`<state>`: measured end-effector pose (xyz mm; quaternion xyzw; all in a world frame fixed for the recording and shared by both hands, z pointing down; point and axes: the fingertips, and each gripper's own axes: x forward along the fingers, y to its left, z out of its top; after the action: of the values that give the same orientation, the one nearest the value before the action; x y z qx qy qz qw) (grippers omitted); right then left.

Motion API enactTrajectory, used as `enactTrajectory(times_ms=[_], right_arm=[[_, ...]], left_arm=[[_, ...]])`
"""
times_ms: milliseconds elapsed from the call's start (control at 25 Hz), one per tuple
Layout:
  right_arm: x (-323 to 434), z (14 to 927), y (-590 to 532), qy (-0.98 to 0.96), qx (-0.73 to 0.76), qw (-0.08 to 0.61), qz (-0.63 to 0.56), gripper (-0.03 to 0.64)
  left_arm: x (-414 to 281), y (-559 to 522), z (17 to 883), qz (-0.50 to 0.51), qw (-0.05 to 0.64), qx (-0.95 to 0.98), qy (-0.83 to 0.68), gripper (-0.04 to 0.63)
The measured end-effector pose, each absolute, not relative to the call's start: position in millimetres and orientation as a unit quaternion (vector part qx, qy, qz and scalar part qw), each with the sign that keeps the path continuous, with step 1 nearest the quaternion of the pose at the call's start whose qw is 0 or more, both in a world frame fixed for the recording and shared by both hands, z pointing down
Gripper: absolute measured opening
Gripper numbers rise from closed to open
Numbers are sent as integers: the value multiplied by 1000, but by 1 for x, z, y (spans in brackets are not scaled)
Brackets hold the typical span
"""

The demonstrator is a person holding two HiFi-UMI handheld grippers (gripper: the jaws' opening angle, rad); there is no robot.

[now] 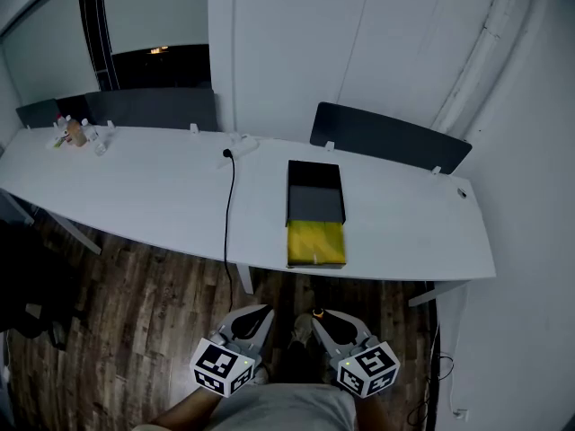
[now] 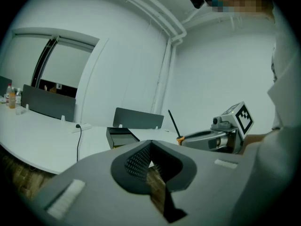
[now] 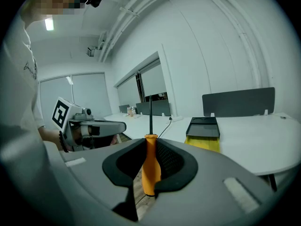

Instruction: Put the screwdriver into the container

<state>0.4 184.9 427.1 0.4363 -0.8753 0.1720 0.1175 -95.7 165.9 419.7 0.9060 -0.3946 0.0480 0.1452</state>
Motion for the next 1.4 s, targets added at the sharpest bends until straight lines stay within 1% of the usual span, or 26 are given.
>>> enactTrajectory(times_ms=[720, 1400], right_arm=[[55, 443, 50, -874, 431, 126, 184, 84], [100, 431, -62, -894, 392, 132, 173, 84]], left_arm=[[-41, 30, 436, 65, 159, 901, -398, 2], [0, -74, 421, 65, 154, 882, -441, 2]])
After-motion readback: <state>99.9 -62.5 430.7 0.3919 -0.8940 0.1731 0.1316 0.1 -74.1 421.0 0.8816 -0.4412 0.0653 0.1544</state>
